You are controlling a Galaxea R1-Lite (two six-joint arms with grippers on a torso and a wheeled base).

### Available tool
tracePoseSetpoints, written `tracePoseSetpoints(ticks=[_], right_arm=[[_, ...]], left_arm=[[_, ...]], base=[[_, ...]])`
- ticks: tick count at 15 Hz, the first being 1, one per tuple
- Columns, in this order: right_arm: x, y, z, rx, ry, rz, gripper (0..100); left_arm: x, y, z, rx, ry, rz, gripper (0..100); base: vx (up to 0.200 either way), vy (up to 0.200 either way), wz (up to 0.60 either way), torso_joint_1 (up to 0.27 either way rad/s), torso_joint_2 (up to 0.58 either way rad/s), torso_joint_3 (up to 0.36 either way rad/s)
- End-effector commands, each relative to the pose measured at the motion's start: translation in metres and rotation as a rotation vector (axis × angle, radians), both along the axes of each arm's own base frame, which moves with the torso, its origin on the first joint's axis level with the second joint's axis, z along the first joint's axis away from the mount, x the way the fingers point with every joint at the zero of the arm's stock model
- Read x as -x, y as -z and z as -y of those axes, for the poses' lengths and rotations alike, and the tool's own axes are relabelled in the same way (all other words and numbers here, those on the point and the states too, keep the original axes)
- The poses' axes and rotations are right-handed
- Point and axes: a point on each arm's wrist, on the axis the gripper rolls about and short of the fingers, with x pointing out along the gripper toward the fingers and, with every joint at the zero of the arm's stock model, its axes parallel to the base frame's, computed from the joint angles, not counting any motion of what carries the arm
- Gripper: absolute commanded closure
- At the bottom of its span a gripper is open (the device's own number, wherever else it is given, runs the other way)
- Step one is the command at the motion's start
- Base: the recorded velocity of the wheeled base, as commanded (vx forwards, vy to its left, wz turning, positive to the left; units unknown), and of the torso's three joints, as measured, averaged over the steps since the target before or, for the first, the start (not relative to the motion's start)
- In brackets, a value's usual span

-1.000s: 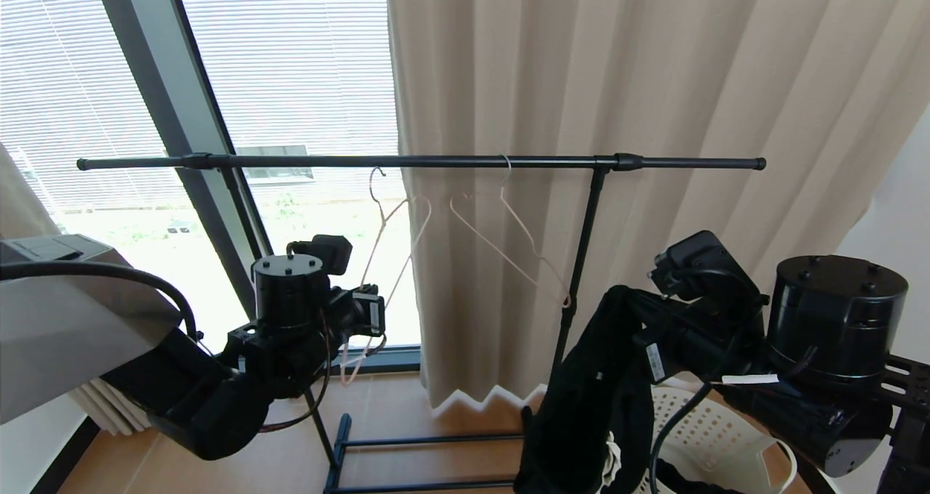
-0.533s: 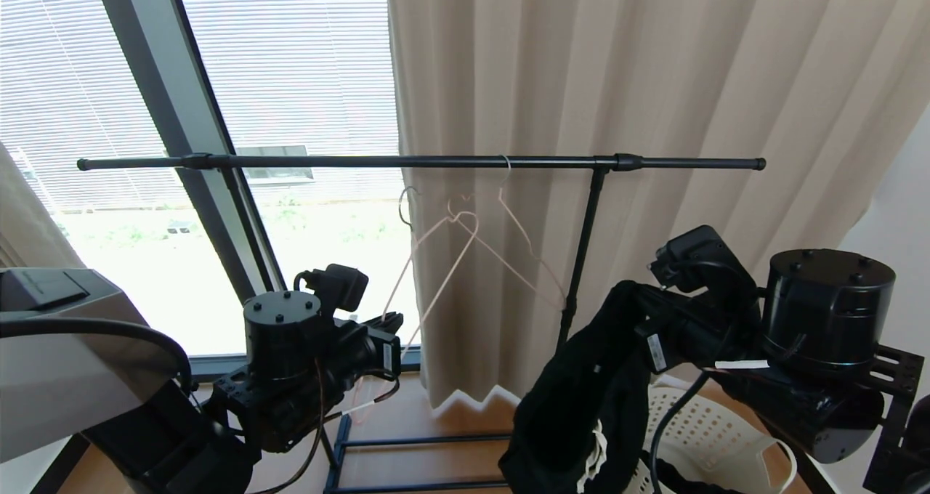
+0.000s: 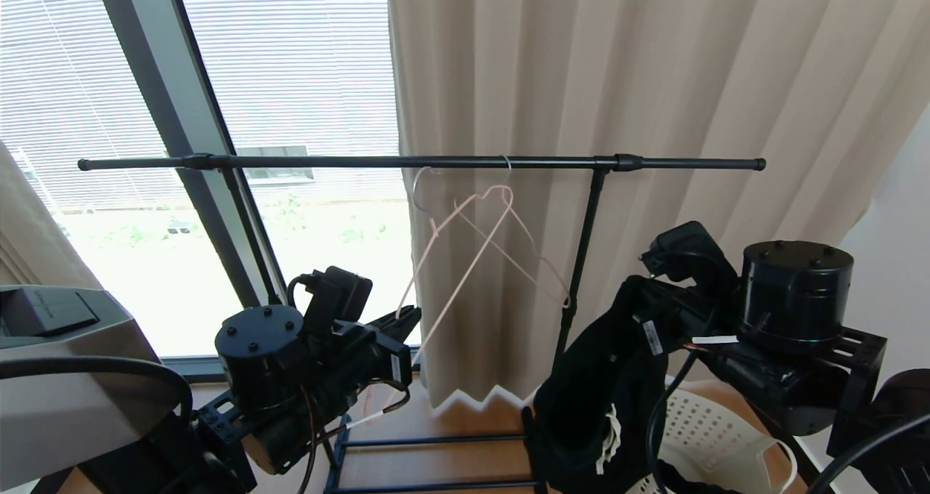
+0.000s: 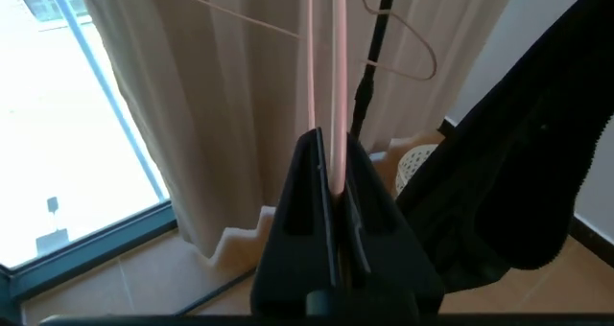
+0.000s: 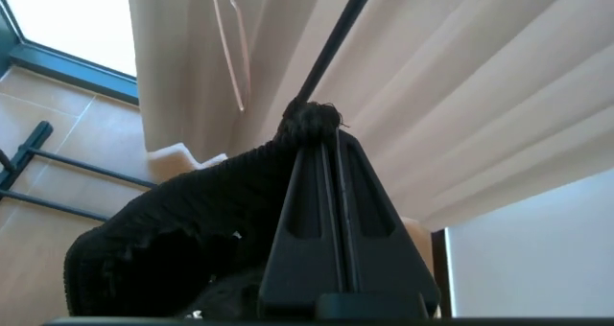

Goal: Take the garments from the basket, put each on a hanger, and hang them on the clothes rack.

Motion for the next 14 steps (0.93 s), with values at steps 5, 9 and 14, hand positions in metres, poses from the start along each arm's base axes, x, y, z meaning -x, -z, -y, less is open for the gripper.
tracePoseSetpoints(ticks=[5, 9, 14], right_arm=[[-0.015, 0.004, 0.005, 0.018, 0.082, -0.002, 100], [-0.023, -0.004, 0.011, 0.017, 0.168, 0.036, 100], [-0.032, -0.008, 0.02, 0.016, 0.225, 0.053, 100]], left_arm=[[0.02, 0.008, 0.001, -0.02, 0.127, -0.011, 100], [0.038, 0.021, -0.006, -0.08, 0.262, -0.077, 100], [0.052, 0.026, -0.013, -0.096, 0.374, -0.119, 100]], base=[[0.0, 0.0, 0.0, 0.0, 0.0, 0.0], [0.0, 0.0, 0.0, 0.0, 0.0, 0.0], [0.0, 0.0, 0.0, 0.0, 0.0, 0.0]])
